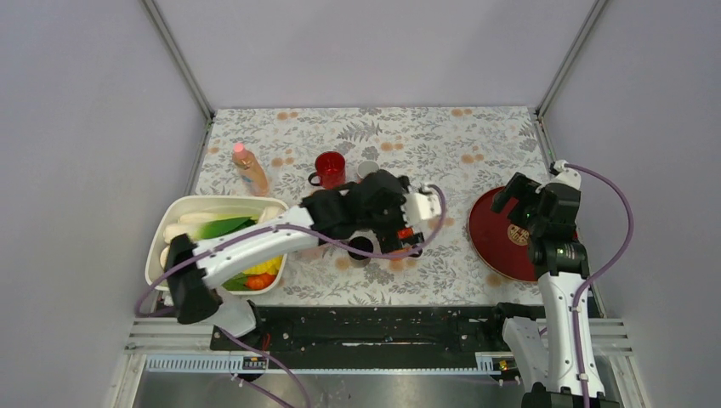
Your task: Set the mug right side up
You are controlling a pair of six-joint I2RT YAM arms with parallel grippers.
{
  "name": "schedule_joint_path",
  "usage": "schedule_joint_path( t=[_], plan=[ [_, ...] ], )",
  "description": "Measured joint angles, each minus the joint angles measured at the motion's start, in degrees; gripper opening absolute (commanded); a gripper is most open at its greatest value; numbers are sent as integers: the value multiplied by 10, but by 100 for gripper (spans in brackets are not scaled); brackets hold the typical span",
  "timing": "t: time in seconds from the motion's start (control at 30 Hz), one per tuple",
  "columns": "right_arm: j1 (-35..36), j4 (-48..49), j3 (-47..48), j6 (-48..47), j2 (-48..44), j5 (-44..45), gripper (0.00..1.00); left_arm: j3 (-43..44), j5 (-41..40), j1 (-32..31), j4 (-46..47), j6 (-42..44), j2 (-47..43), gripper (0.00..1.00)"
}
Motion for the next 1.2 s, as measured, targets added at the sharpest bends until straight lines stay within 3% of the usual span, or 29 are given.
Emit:
schedule_joint_path(
  t=[0.1, 0.33, 0.53, 0.67, 0.83, 1.2],
  plan=[
    [0, 57, -45, 1, -21, -41, 100, -30, -10, 38, 34, -20, -90, 99],
    [0, 182, -199, 9, -96, -66, 99, -169, -56, 320, 146, -79, -308, 99],
    [0, 267, -302, 24, -118, -2, 99, -332, -61, 486, 193, -108, -427, 99],
    [0, 301, -320, 25, -121, 19, 100, -469, -91, 539, 255, -141, -482, 99],
    [0, 339, -327, 25, -141, 28, 99, -617, -152, 557, 337, -179, -543, 99],
    [0, 362, -344, 31, -157, 26, 100, -649, -198, 557, 394, -227, -552, 99]
  ],
)
